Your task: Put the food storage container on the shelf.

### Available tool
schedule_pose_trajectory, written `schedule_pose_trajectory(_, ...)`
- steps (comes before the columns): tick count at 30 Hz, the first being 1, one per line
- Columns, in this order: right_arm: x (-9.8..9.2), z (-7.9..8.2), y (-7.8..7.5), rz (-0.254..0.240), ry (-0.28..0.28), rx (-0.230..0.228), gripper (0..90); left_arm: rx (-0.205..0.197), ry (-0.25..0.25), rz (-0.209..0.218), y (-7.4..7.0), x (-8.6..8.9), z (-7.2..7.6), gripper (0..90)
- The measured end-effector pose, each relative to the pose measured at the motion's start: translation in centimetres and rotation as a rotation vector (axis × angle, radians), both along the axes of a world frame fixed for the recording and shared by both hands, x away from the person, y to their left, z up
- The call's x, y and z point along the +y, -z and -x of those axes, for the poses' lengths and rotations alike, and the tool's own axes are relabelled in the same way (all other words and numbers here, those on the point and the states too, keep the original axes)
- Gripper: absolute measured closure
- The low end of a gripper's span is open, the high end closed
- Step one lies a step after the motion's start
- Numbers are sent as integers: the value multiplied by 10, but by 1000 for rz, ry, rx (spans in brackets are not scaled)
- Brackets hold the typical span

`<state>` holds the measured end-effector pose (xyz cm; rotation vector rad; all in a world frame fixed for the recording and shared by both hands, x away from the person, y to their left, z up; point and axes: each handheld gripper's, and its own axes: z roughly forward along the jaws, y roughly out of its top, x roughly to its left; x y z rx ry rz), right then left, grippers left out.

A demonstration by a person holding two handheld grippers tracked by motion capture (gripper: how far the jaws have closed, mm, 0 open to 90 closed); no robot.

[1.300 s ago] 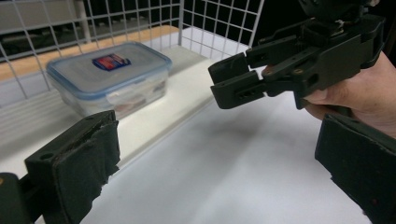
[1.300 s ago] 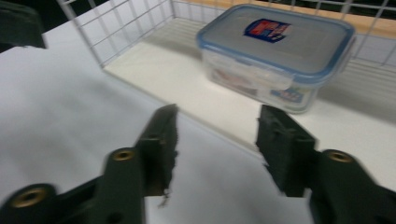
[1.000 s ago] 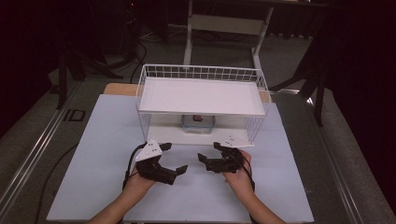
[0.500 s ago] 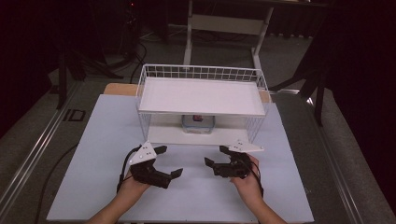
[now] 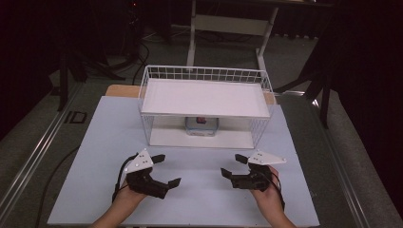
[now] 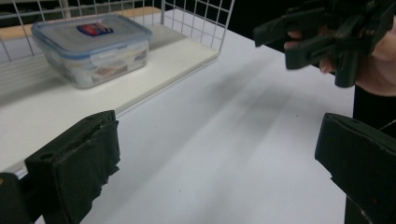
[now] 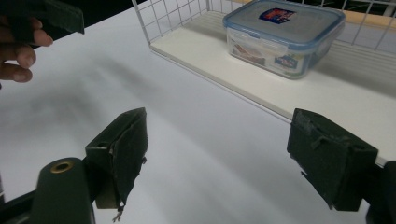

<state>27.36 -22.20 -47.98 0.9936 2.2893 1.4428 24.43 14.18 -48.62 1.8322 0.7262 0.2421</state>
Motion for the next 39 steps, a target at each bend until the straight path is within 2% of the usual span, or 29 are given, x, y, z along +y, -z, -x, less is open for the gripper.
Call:
schedule_pose_trajectory(5,-9,3,-1,-4,12,0,190,7,-13,0,2,5,1,10)
schedule_pose_trajectory(7,-12,6,2,6,15,-10,188,-3,-18,-6,2,6,2,10)
schedule_pose_trajectory(11,-18,12,8,15,3,5,176,1,-19,-1,5,7,2,10)
schedule_pose_trajectory(13,-22,13,12,7,-2,8,169,3,-16,1,6,7,2,10)
schedule_pose_trajectory(14,-25,14,14,11,-2,-9,169,6,1,-4,9,6,2,10)
schedule_pose_trajectory(16,-28,14,17,48,-2,-38,169,9,13,-5,10,5,3,10)
schedule_pose_trajectory(17,-31,13,18,49,0,-28,169,9,15,-5,11,4,3,10)
schedule_pose_trajectory(20,-37,9,21,7,10,2,170,15,20,-10,13,2,2,10)
schedule_pose_trajectory(22,-38,8,22,38,19,-18,171,20,23,-19,16,1,2,10)
schedule_pose_trajectory(24,-39,7,24,50,23,-17,171,40,29,-2,19,2,1,10)
schedule_pose_trajectory(27,-39,4,25,38,38,-9,171,58,22,24,21,4,-1,11)
schedule_pose_trajectory(34,-38,0,27,41,35,-20,170,24,8,-6,21,3,-3,10)
schedule_pose_trajectory(39,-36,-3,33,41,35,6,170,0,-16,-44,21,0,-2,10)
